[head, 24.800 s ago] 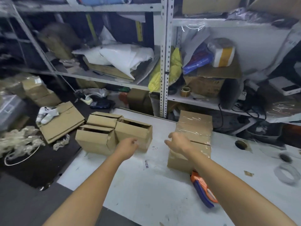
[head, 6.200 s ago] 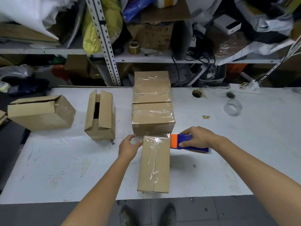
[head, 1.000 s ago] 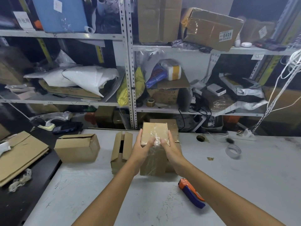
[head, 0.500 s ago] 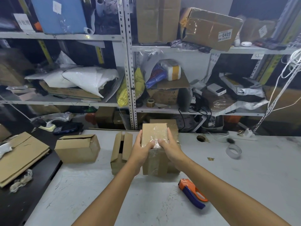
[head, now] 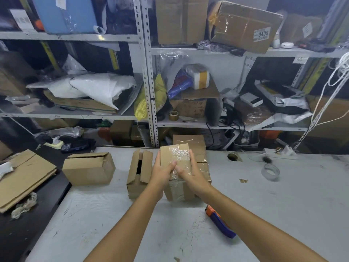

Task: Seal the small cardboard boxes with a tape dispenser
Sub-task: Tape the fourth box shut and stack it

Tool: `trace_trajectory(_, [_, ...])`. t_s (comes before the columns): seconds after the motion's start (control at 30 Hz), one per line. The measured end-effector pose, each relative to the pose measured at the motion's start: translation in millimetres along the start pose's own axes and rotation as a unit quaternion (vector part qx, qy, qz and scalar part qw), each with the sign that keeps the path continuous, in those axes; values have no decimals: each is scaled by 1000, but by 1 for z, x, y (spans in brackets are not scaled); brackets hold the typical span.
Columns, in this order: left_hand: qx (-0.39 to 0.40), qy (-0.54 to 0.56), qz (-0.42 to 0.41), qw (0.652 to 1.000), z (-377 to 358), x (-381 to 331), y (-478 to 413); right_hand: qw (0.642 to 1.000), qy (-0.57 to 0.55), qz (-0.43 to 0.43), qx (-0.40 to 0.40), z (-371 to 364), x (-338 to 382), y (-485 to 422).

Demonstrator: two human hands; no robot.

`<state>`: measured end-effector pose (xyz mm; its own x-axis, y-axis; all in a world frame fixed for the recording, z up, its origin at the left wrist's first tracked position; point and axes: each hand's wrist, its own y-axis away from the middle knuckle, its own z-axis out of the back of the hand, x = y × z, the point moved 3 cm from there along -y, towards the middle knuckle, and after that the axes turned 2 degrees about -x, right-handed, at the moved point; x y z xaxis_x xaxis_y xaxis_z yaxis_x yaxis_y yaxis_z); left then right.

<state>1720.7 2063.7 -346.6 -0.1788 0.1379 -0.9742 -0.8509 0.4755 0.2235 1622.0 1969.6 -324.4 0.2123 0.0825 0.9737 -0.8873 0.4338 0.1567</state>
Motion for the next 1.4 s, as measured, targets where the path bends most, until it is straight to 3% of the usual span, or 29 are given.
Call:
trace_trajectory(0.27, [52,-9,14,999,3,10,8,996,-58,-55,-50,8,-11,-9])
trace_trajectory(0.5, [21,-13,-5,1000,4,5,8,995,-63,-63,-32,1,-13,-5])
trace_trajectory(0.77, [60,-67,17,996,1,4,9,993,-60,-88,-56,11,-16,-10])
trace_trajectory(0.97, [91,-99,-38,990,3,-4,18,990,-89,-97,-49,25,-4,-9])
trace_trajectory(1.13, [73,-100,-90,988,7,-19,17,997,26,-66,-44,24,5,-7])
trace_trajectory(1.27, [74,-133,-91,984,12,-30,18,960,238,137,-59,27,20,-9])
trace_trajectory(1.4, [70,-158,-58,983,17,-37,25,955,255,148,-6,24,16,-8])
